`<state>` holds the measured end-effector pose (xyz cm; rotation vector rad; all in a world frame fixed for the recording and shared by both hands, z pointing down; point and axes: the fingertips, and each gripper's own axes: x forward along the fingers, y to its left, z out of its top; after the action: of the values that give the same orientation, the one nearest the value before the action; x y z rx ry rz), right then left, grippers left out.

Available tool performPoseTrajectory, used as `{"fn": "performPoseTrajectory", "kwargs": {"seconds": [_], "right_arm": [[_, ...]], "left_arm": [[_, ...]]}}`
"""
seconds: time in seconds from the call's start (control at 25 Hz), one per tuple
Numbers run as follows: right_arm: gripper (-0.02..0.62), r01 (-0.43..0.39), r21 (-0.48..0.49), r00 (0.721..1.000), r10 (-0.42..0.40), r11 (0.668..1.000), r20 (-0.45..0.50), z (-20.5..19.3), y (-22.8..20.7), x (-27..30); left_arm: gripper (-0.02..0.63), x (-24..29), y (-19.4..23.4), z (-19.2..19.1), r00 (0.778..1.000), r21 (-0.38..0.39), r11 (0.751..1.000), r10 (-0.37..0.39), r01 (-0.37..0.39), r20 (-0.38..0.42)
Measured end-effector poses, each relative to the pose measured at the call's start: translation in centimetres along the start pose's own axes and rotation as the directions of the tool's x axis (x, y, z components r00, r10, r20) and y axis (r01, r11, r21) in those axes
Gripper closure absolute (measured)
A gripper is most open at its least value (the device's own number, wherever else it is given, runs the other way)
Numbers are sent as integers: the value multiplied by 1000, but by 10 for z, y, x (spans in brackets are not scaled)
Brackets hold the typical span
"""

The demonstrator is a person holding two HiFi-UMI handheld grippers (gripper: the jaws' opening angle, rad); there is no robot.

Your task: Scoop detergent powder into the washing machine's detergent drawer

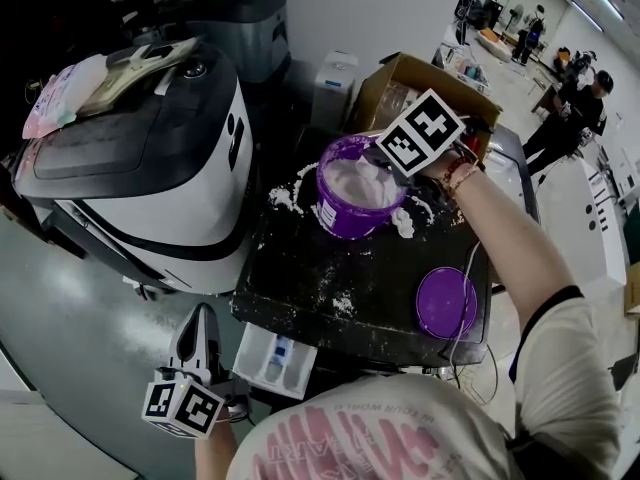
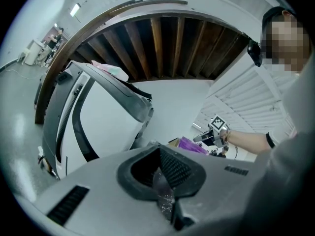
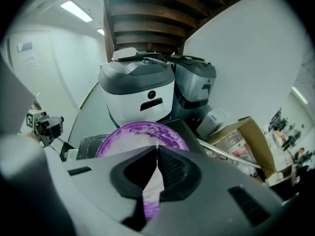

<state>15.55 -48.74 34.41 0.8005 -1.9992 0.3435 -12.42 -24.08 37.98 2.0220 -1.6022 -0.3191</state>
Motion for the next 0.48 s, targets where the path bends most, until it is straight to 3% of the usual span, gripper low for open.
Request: {"fn": "performPoseTrajectory", "kwargs": {"seconds": [0.16,0.32,0.48], "right_arm": [[592,45,-100,999,-47,994,-18,-7,-8,-6],[592,49,-248,994,-72,968,-83,-24,-7,6],[594,-9,-165,997,-4,986,-80,-32,0,11]], "left_arm": [[603,4,-5,-3,1000,-1,1000,-10,10,-2],[603,5,-8,-2,1000,4,1000,-10,10,-1],[603,4,-7,-5,1000,0,1000,-4,4,-6]]}}
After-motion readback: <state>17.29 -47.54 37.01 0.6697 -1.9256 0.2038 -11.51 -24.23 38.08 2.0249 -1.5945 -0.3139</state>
